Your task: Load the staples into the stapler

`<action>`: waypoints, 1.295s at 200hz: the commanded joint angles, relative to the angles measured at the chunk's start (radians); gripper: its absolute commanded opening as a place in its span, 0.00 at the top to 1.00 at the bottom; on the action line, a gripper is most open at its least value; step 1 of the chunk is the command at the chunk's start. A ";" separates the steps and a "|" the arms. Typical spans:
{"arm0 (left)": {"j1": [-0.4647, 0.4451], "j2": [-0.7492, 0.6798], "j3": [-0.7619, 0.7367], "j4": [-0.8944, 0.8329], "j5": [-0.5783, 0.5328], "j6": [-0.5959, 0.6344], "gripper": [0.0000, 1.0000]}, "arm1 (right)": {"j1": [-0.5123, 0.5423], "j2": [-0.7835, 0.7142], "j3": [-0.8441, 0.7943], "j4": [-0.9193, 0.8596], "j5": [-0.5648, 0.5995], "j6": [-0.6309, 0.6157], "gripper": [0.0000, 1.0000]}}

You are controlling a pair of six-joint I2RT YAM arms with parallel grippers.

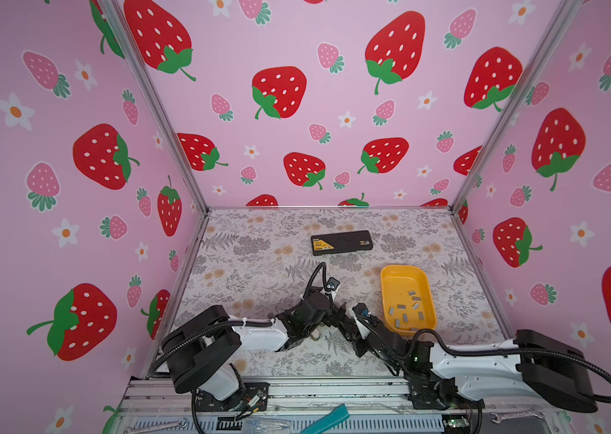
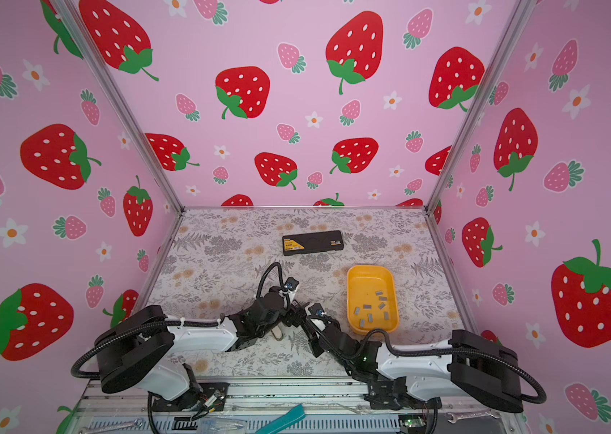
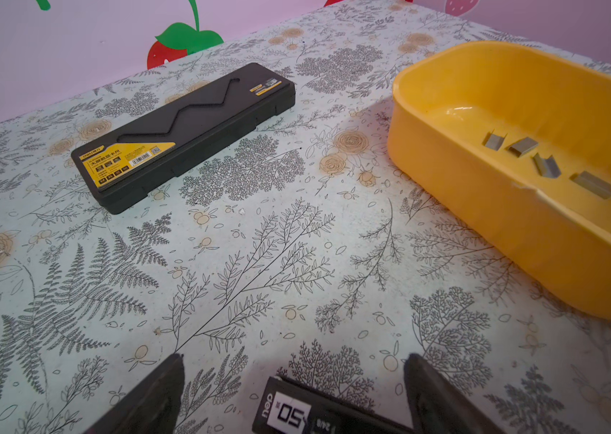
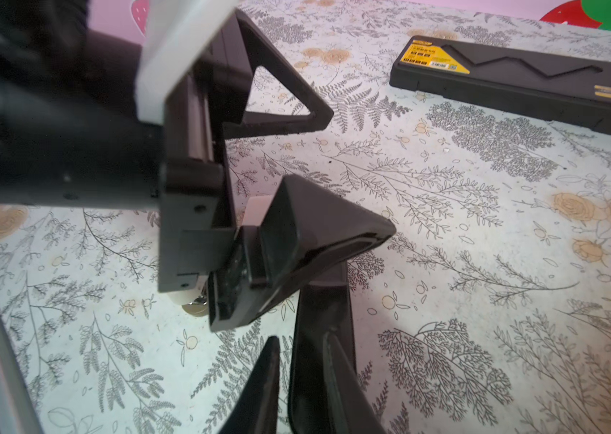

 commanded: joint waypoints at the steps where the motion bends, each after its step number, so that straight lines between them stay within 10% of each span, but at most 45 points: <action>1: 0.000 0.017 -0.013 0.042 0.001 -0.016 0.08 | 0.005 0.025 -0.005 0.028 0.009 0.014 0.79; 259: 0.000 0.141 -0.061 0.207 0.046 -0.032 0.09 | 0.040 0.340 -0.148 0.277 0.047 0.142 0.83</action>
